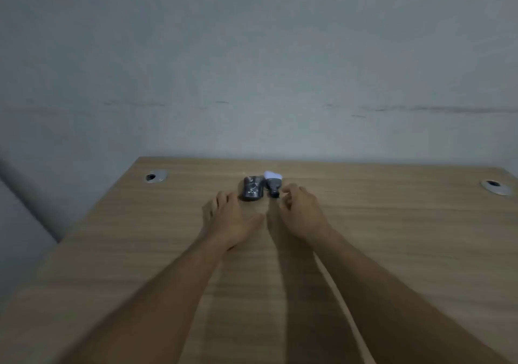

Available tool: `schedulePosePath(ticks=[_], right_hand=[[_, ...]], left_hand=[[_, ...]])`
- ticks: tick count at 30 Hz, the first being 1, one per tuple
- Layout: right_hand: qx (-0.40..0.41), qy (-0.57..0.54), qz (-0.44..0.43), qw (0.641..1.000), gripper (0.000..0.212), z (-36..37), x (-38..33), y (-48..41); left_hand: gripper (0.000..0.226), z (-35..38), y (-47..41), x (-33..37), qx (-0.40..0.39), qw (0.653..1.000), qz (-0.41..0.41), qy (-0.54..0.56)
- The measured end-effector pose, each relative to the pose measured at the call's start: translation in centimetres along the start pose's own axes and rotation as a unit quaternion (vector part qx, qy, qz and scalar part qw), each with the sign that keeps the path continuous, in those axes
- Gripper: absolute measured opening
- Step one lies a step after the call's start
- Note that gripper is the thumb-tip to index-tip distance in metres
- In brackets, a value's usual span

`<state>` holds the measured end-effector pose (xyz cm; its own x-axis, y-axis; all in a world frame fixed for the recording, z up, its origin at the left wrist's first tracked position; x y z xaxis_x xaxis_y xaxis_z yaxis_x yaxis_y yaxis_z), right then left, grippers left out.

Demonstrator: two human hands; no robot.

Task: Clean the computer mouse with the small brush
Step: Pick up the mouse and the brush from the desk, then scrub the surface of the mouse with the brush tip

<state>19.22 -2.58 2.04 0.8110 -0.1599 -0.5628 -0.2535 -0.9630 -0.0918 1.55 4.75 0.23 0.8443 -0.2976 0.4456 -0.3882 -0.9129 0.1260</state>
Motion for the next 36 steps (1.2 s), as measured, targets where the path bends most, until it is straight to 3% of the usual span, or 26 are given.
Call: schedulePosePath(ticks=[5,12,19,26,32,36], right_hand=[[0.003,0.01,0.028,1.0,0.043,0.7,-0.8,-3.1],[0.022,0.05,0.044,0.998,0.038,2.0,0.2,-6.1],[0.136,-0.062,0.071,0.986,0.015,1.5,2.4,-6.2],[0.15,-0.211,0.077,0.963,0.019,-0.3,2.7,-5.6],[0.179,-0.211,0.059,0.959,0.03,-0.3,3.5,-5.9],[0.194,-0.208,0.049,0.957,0.033,-0.7,3.5,-6.2]], left_hand=[[0.094,-0.3,-2.4,0.3,0.026,0.998,-0.021,0.048],[0.093,-0.1,-4.4,0.4,0.051,0.997,-0.024,0.051],[0.073,-0.8,-6.0,-0.1,0.041,0.998,-0.002,0.04],[0.073,-1.6,-6.9,-1.3,0.065,0.996,0.033,0.046],[0.049,-2.4,-6.1,-1.9,0.109,0.983,0.082,0.121],[0.054,-2.2,-6.8,-3.2,0.097,0.97,0.092,0.203]])
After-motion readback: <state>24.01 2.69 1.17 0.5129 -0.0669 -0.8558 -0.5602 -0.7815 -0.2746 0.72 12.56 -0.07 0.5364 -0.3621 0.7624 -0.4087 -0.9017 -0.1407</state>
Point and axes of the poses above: each hand's wrist, its own y-axis away from the middle knuckle, its own z-axis out of the palm, x = y × z, the point moved 5 cm from there along -y, towards the middle knuckle, and after that the axes turned 11 degrees about -x, right-handed, at the moved point
